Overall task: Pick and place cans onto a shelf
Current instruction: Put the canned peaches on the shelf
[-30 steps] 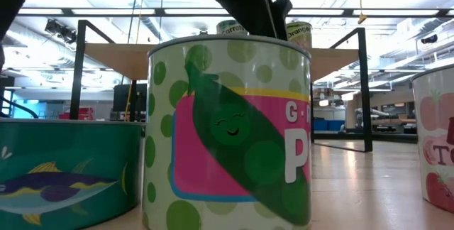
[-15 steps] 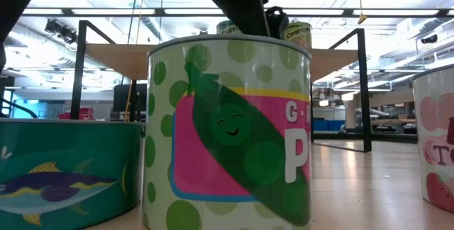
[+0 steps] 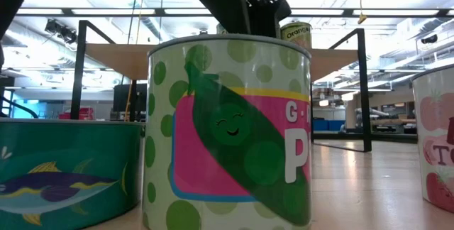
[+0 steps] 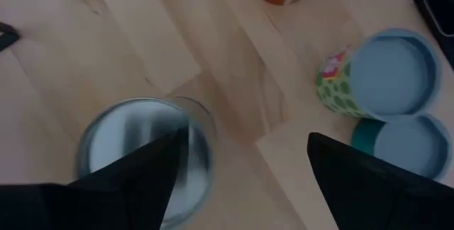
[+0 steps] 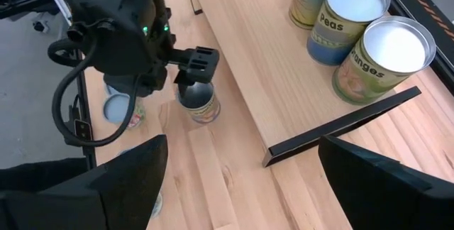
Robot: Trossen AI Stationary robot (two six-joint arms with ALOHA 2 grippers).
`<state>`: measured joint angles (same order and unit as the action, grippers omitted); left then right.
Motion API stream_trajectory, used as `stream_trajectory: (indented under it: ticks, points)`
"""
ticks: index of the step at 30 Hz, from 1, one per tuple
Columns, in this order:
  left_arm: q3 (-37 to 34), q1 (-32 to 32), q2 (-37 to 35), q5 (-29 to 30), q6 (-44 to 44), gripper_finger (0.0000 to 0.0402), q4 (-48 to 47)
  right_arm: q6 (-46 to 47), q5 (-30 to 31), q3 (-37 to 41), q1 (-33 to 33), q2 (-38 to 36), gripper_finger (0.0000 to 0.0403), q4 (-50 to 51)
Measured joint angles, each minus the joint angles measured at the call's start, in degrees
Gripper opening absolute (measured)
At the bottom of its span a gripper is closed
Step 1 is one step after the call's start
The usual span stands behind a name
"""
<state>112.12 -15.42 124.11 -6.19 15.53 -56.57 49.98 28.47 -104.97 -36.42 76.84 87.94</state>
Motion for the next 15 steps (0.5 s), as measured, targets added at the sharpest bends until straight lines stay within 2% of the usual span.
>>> stream_trajectory:
  ticks: [4,9,15]
  points:
    - [0.0,-0.35,0.02,-0.28,-2.19,0.0315,0.1,0.0,0.0,0.0,0.0,0.0,0.0373,-0.02]
    - [0.0,-0.3,0.04,-4.8,-5.15,0.0315,-0.69,0.0,0.0,0.0,0.0,0.0,0.0373,-0.02]
    - [0.0,-0.61,0.07,-6.5,-5.9,0.0315,-1.03,-0.53,-0.01,0.0,0.0,0.0,0.0373,-0.56]
